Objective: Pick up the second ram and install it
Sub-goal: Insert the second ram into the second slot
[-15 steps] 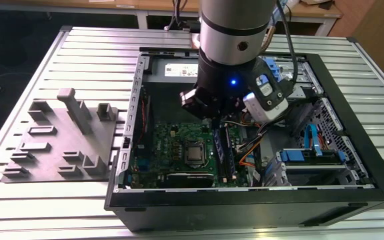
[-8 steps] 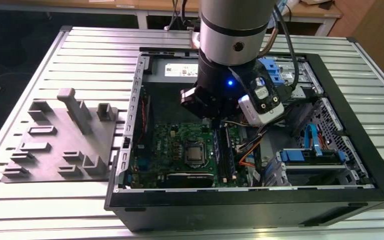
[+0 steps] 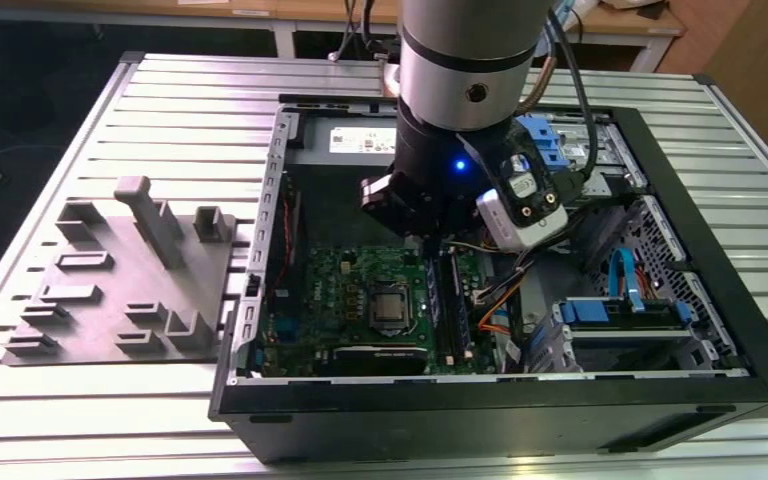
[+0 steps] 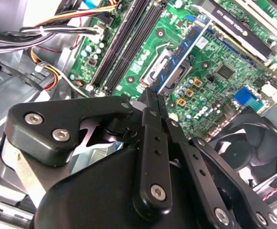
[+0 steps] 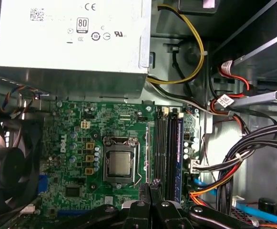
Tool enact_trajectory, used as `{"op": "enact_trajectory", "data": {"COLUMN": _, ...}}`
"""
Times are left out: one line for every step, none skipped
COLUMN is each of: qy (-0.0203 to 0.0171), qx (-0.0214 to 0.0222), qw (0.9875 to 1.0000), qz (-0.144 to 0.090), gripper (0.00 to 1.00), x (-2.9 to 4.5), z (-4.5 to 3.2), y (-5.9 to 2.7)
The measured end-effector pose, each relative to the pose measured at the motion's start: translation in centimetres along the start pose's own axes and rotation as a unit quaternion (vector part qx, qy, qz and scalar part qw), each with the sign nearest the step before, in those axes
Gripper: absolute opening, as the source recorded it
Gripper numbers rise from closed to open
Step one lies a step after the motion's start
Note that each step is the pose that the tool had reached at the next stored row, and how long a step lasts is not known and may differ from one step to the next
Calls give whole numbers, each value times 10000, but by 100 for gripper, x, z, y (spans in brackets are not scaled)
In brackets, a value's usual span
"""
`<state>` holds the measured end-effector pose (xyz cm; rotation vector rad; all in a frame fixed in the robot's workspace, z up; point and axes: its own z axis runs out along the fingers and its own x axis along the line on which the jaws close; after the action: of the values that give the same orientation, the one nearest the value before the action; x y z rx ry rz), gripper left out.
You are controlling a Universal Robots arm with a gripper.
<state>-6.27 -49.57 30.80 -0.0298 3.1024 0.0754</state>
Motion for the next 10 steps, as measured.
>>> {"op": "enact_trajectory", "data": {"qy": 1, "qx": 1, "qw": 10000, "qz": 0, "gripper": 9, "x": -1, "z": -1, "y": 4}}
{"op": "enact_trajectory", "data": {"qy": 0, "qx": 1, "qw": 10000, "qz": -1, "gripper": 9, "x": -3, "z": 1, "y": 10}}
{"op": "enact_trajectory", "data": {"qy": 0, "qx": 1, "qw": 10000, "qz": -2, "gripper": 9, "x": -5, "z": 1, "y": 19}}
{"op": "enact_trajectory", "data": {"qy": 1, "qx": 1, "qw": 10000, "qz": -3, "gripper": 9, "x": -8, "z": 2, "y": 29}}
{"op": "enact_trajectory", "data": {"qy": 1, "qx": 1, "qw": 10000, "qz": -7, "gripper": 9, "x": -13, "z": 3, "y": 39}}
{"op": "enact_trajectory", "data": {"qy": 1, "qx": 0, "qw": 10000, "qz": -13, "gripper": 9, "x": -18, "z": 4, "y": 46}}
{"op": "enact_trajectory", "data": {"qy": 2, "qx": -1, "qw": 10000, "qz": -23, "gripper": 9, "x": -24, "z": 5, "y": 53}}
{"op": "enact_trajectory", "data": {"qy": 2, "qx": -2, "qw": 10000, "qz": -31, "gripper": 9, "x": -28, "z": 8, "y": 60}}
{"op": "enact_trajectory", "data": {"qy": 2, "qx": -2, "qw": 10000, "qz": -39, "gripper": 9, "x": -32, "z": 10, "y": 68}}
{"op": "enact_trajectory", "data": {"qy": 3, "qx": -2, "qw": 10000, "qz": -43, "gripper": 9, "x": -35, "z": 13, "y": 76}}
